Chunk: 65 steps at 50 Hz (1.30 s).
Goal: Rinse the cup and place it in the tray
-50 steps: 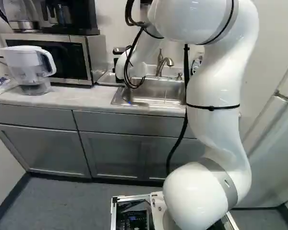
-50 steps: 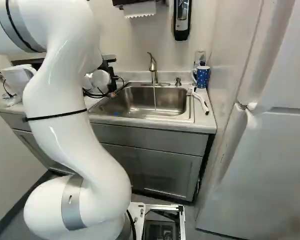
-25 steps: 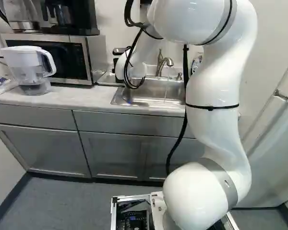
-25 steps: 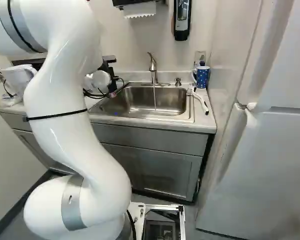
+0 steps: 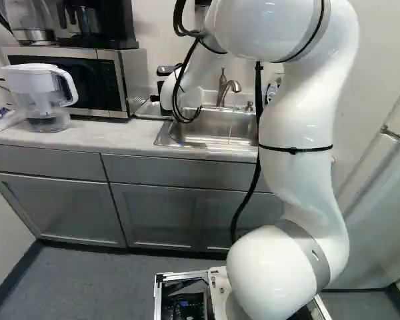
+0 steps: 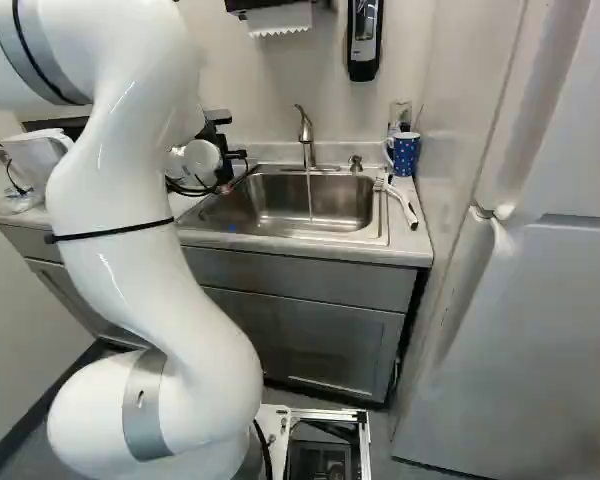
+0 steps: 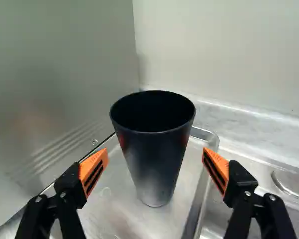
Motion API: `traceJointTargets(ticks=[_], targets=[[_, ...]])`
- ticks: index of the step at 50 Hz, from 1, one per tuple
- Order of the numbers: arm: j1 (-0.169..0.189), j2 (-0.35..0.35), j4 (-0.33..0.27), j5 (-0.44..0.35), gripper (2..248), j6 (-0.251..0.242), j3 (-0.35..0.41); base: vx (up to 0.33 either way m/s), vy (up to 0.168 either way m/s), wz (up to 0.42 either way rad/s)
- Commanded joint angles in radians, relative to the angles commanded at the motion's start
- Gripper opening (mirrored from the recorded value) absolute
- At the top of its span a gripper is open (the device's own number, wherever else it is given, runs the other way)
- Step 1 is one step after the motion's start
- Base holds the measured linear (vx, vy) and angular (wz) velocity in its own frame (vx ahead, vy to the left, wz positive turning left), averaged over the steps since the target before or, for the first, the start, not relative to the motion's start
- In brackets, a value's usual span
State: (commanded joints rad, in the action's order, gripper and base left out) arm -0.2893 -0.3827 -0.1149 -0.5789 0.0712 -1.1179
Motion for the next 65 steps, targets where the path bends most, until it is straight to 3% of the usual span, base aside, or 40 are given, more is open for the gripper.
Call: traceJointTargets(ticks=[65], targets=[[0.0,0.086,0.0,0.033,247,0.0,-0.039,0.0,0.0,0.0]])
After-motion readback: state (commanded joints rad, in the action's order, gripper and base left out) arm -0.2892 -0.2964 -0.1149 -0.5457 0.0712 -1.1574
